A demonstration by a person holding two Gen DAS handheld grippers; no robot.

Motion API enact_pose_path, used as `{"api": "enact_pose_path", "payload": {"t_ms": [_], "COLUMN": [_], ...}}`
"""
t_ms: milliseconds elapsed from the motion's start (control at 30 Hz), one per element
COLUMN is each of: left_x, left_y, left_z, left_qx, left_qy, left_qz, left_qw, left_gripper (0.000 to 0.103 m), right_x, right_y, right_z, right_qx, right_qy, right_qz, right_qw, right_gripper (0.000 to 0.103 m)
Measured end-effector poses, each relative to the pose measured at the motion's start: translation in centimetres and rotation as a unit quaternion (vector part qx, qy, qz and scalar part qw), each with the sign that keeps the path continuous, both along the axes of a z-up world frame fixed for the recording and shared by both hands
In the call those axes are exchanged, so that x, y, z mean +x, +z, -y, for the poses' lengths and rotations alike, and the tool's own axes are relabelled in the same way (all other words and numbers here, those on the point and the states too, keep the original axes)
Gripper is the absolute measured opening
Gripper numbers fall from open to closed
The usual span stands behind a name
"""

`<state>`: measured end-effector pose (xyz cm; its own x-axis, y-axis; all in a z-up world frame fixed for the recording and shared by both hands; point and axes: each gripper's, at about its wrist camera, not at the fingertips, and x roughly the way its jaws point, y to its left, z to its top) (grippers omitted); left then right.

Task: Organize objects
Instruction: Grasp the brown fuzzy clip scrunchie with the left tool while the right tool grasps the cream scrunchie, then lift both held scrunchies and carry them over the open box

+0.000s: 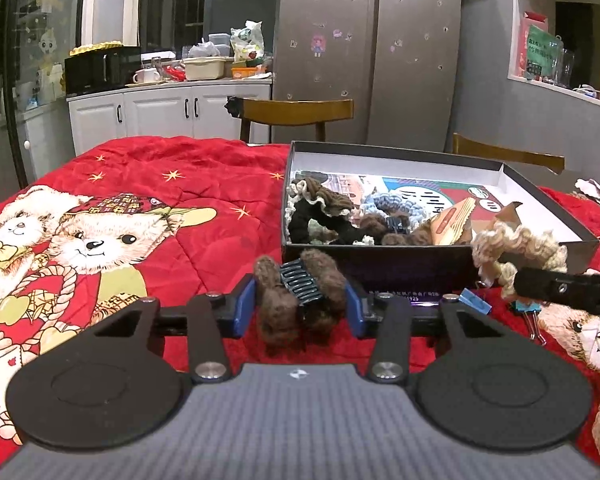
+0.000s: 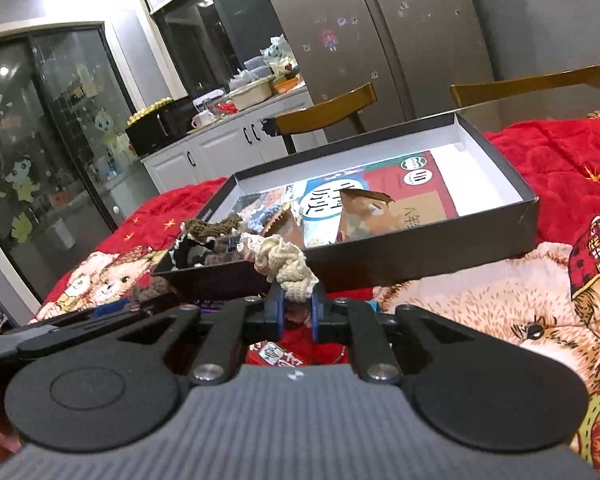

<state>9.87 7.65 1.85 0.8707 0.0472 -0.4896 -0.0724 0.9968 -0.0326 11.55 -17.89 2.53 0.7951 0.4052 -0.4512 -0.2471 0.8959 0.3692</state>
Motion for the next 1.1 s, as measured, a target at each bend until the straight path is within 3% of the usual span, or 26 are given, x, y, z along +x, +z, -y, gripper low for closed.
{"api": "enact_pose_path", "payload": {"t_ms": [767,1100], "left_x": [-0.7,0.2], "left_y": [0.7,3.9], "left_z": [0.2,-0.3], "left_qx": [0.015,0.009], "left_qy": [-0.017,0.010], "left_qz": [0.038,0.034], "left_qw": [0.9990,0.9993], "left_gripper": [0.051,0.051], "right_x": [0.2,0.2], "right_y": [0.8,3.5], "right_z": [1.1,1.6], "right_qx": [0.057,0.080], "right_qy": [0.002,0.007], "right_qz": [0.026,0.048], "right_qw": [0.998,0.996], "right_gripper": [0.014,0.014]}}
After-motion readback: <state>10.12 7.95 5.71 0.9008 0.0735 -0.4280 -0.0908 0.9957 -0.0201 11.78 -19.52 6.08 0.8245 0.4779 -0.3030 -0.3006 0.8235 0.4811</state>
